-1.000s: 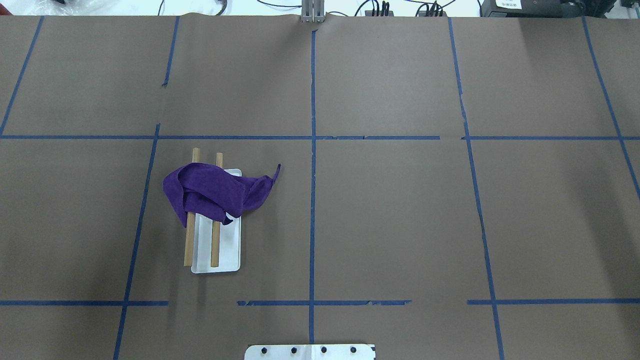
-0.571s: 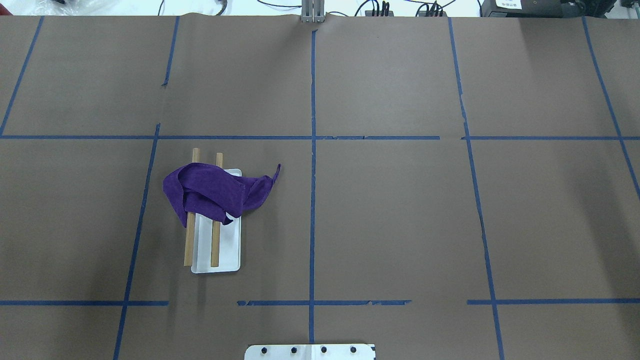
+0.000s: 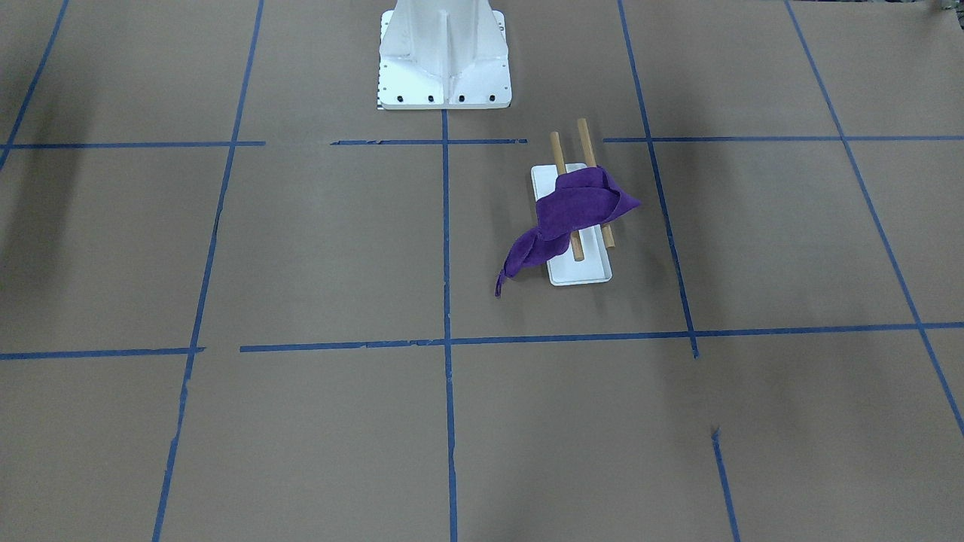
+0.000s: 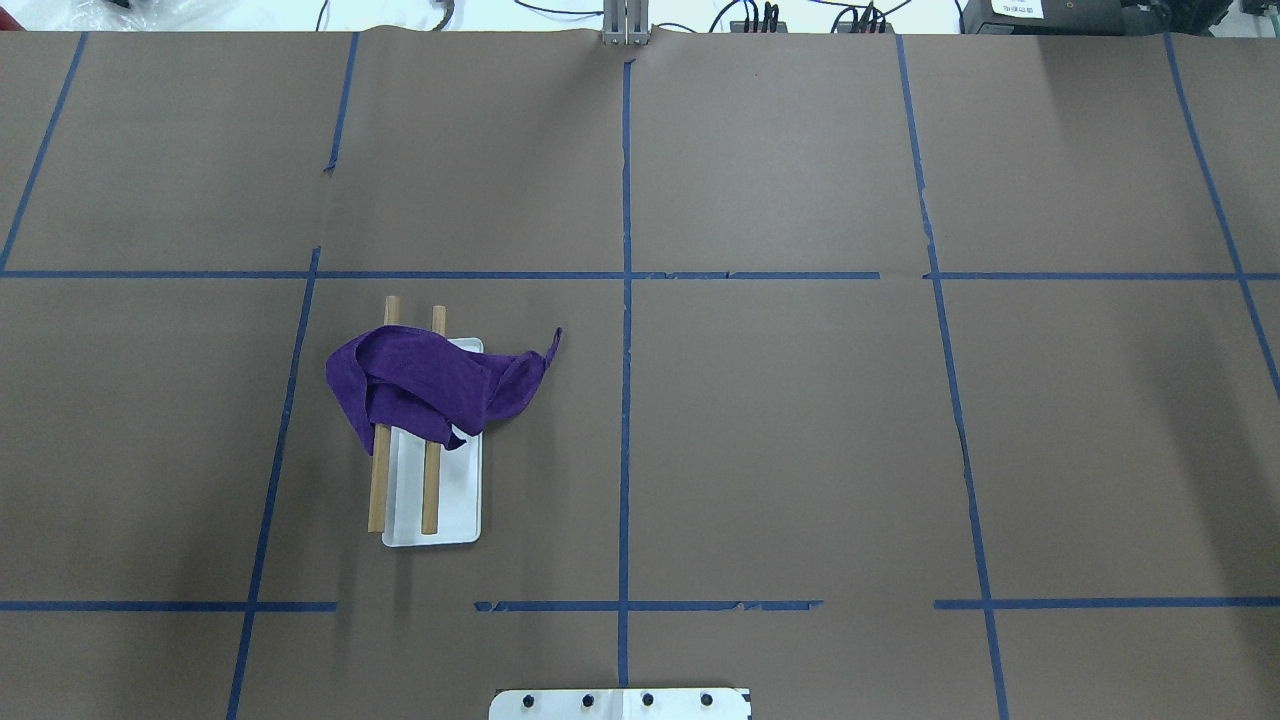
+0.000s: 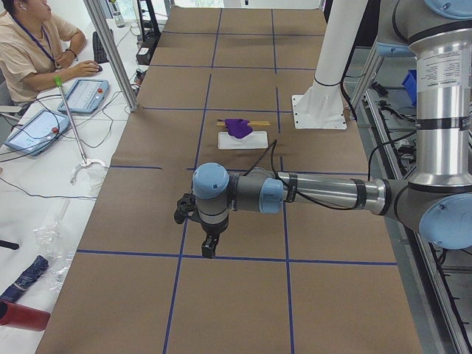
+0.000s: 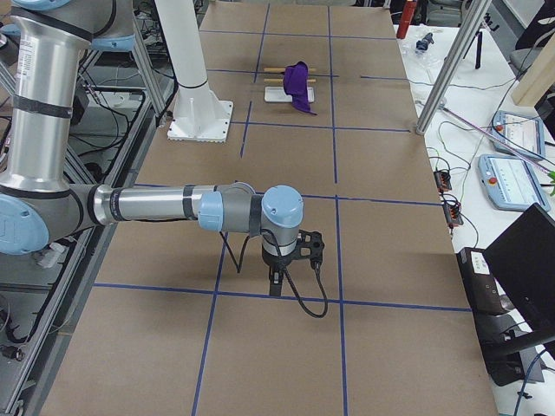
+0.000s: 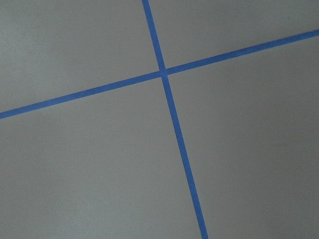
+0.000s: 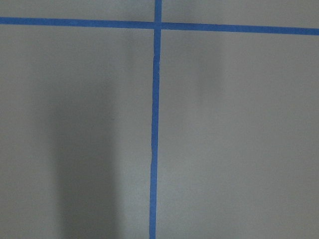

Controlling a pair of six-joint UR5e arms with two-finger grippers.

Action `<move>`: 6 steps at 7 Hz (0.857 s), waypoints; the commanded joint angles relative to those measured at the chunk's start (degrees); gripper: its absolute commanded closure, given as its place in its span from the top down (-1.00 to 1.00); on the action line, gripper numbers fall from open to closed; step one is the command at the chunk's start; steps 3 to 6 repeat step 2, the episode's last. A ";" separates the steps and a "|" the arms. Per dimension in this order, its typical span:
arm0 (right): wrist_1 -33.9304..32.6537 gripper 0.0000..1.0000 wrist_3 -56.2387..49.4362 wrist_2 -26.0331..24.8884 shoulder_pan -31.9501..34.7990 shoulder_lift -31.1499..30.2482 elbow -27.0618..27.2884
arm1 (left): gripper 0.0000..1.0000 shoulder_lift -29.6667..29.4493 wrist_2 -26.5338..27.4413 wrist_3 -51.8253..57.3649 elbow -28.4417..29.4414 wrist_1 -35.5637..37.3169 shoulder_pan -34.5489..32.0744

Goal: Hang towel on rack

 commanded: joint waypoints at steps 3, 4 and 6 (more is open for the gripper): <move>0.00 1.00 0.00 0.03 0.00 0.00 -0.06 | 1.00 0.00 0.00 -0.02 0.13 0.07 0.00; 0.00 1.00 0.00 0.03 0.00 0.00 -0.06 | 1.00 0.00 0.00 -0.02 0.13 0.07 0.00; 0.00 1.00 0.00 0.03 0.00 0.00 -0.06 | 1.00 0.00 0.00 -0.02 0.13 0.07 0.00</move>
